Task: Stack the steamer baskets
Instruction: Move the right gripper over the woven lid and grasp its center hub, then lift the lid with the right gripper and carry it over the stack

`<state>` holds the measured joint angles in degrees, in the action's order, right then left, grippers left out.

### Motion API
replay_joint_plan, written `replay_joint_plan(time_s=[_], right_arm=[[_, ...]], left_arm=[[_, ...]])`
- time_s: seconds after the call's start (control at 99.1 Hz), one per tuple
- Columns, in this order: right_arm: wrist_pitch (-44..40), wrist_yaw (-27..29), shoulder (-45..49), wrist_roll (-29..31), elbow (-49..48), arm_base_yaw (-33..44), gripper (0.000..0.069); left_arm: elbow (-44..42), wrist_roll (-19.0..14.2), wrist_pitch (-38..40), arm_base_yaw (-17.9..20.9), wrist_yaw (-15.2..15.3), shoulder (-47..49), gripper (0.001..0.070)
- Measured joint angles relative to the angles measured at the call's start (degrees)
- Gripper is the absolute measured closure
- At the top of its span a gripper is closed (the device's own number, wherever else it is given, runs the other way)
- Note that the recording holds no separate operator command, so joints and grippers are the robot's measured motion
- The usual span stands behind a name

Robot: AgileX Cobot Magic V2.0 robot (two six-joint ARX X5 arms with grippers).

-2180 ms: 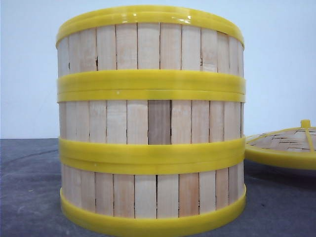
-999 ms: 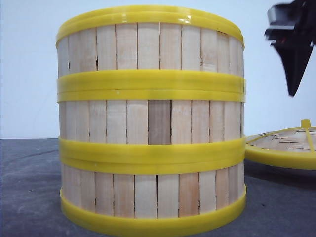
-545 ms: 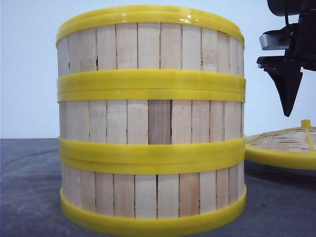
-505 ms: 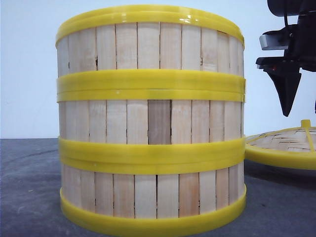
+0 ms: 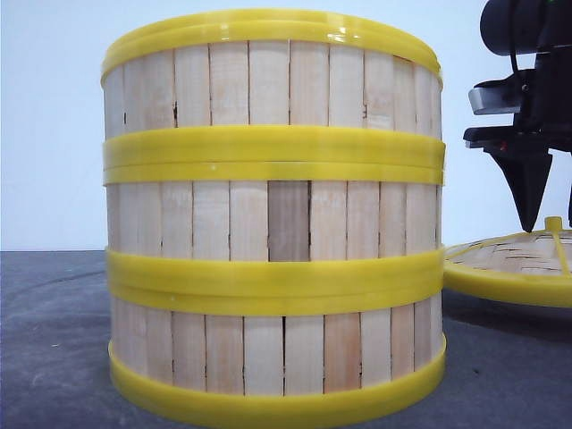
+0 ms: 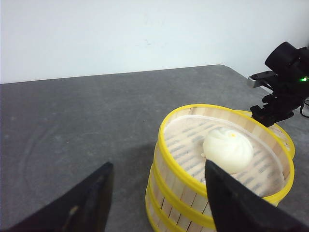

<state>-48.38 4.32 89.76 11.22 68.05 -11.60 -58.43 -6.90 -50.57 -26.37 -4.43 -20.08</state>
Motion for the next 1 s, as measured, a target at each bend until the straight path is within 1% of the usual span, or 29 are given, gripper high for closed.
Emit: replay_joint_plan(time_s=[0.172, 0.323, 0.424, 0.545, 0.999], right_arm=[[0.3, 0.0, 0.3, 0.0, 0.0, 0.1, 0.0445], [0.8, 0.3, 0.3, 0.0, 0.1, 0.1, 0.0566], [0.7, 0.2, 0.3, 0.0, 0.2, 0.3, 0.0617], [0.5, 0.2, 0.3, 0.1, 0.2, 0.3, 0.0634], [0.3, 0.2, -0.9, 0.0, 0.2, 0.3, 0.0634]], left_arm=[[0.0, 0.0, 0.0, 0.0, 0.0, 0.0, 0.0352], [0.0, 0.0, 0.0, 0.0, 0.0, 0.0, 0.0352], [0.0, 0.0, 0.0, 0.0, 0.0, 0.0, 0.0352], [0.0, 0.0, 0.0, 0.0, 0.0, 0.0, 0.0352], [0.0, 0.0, -0.1, 0.0, 0.0, 0.0, 0.0352]])
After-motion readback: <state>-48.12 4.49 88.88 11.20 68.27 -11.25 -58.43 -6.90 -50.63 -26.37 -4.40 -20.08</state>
